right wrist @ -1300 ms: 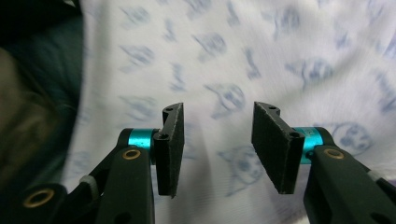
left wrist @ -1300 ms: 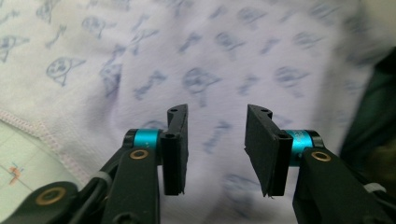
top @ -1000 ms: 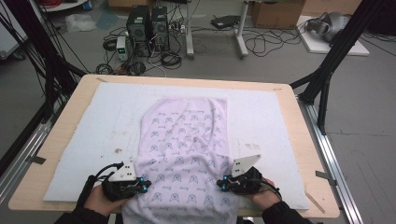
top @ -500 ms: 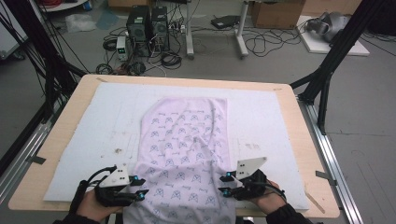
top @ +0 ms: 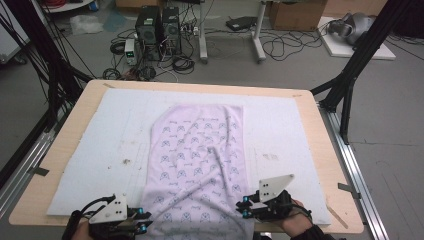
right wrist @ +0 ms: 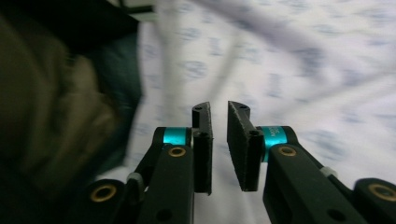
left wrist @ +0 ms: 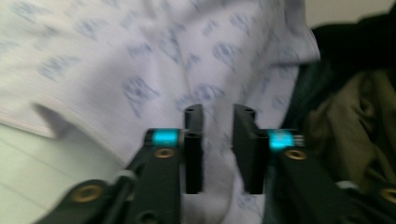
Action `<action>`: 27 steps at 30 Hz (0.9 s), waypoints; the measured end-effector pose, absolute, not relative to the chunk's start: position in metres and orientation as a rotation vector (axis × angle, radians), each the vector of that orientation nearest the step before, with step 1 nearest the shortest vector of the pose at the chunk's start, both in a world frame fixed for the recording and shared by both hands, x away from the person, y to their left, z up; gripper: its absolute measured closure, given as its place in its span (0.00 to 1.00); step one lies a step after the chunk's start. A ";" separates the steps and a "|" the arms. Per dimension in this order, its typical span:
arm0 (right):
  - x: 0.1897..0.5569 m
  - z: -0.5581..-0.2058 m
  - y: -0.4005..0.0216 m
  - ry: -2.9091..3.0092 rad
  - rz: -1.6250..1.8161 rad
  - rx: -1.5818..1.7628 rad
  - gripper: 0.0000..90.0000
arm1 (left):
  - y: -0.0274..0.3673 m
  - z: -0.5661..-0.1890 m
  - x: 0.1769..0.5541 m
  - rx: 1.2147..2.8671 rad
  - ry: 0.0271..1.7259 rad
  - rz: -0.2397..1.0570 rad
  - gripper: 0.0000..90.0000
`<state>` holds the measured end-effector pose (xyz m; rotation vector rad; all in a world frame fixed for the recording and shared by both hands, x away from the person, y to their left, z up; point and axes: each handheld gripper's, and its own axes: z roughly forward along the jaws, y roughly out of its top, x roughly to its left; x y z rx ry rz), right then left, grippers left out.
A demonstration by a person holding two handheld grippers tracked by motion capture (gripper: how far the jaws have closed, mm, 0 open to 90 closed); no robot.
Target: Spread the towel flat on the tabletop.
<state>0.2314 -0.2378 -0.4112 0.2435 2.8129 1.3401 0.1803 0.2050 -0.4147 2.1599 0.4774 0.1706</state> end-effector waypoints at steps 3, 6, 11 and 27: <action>0.249 -0.413 -0.240 2.781 1.330 0.335 0.77 | 0.206 -0.412 0.202 2.119 0.530 0.250 0.75; 0.262 -0.425 -0.237 2.823 1.299 0.390 0.70 | 0.202 -0.419 0.220 2.142 0.570 0.231 0.68; 0.249 -0.435 -0.225 2.901 1.281 0.254 0.66 | 0.187 -0.441 0.221 2.270 0.533 0.180 0.83; 0.239 -0.430 -0.249 2.856 1.367 0.312 0.78 | 0.214 -0.422 0.187 2.180 0.528 0.219 0.75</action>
